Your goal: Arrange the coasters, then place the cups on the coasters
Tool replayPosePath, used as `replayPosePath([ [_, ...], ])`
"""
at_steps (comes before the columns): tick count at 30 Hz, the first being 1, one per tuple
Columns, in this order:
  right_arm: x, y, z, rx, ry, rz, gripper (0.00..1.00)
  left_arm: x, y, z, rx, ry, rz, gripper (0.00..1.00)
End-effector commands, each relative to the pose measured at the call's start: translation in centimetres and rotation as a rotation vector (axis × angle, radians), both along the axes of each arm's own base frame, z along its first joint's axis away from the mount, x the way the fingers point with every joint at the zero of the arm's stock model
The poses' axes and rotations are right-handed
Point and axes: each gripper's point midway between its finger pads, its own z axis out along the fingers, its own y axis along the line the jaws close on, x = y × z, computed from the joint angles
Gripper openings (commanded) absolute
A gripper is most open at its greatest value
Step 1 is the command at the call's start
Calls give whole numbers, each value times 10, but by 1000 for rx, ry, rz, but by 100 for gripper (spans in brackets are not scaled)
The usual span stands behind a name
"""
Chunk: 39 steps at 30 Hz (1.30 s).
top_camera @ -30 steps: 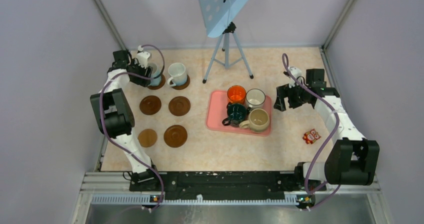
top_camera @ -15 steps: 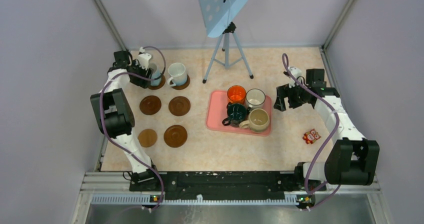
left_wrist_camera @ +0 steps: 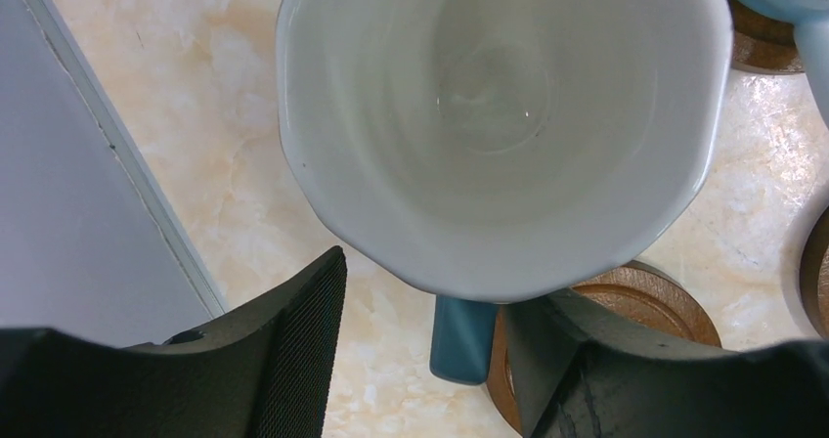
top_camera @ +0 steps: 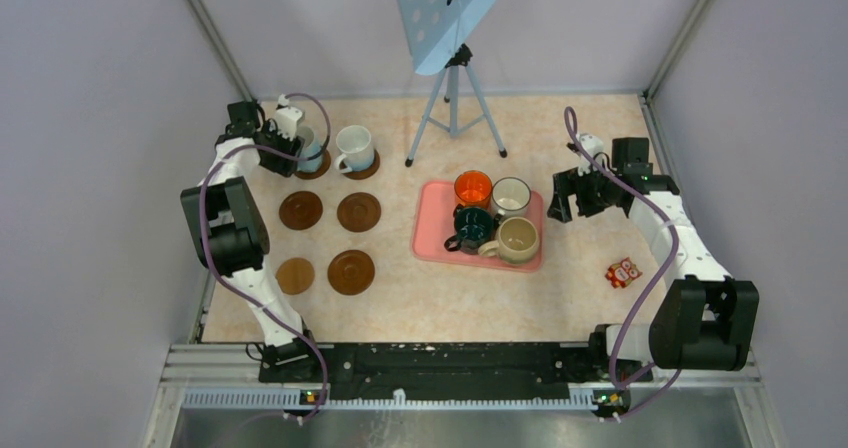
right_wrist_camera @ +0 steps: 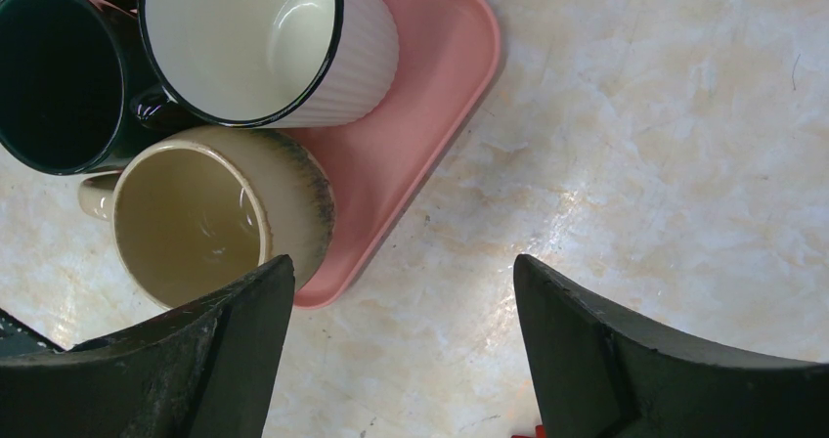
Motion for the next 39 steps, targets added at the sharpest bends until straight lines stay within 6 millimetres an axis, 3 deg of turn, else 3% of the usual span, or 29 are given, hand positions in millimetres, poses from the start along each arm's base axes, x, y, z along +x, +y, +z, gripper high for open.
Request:
replayPosePath([
  [1,11,0,20,4,-66,9,81,8,3,17,10,-48,-9,66],
  [4,11,0,21,4,-68,9,81,4,-4,27,-17,-60,-16,71],
  [9,11,1,22,7,-76,13,81,-5,-9,55,-42,-94,13,97],
  [10,11,0,22,8,-75,13,81,-8,-9,63,-45,-100,22,98],
  [16,12,4,23,27,-76,27,81,-24,-17,118,-80,-141,58,99],
  [22,12,8,22,48,-74,40,81,-48,-46,175,-209,-261,69,99],
  [24,13,9,23,56,-75,41,81,-63,-66,185,-246,-276,-35,99],
  [26,14,10,25,59,-80,42,81,-82,-93,181,-267,-224,-171,99],
  [31,15,11,27,67,-85,38,81,-129,-168,137,-223,-110,-344,99],
  [32,16,11,27,69,-84,35,81,-142,-196,127,-221,-100,-408,99],
  [35,20,10,28,78,-79,3,81,-170,-244,99,-277,-37,-462,99],
  [39,22,11,31,95,-79,-15,81,-190,-299,70,-391,54,-470,99],
])
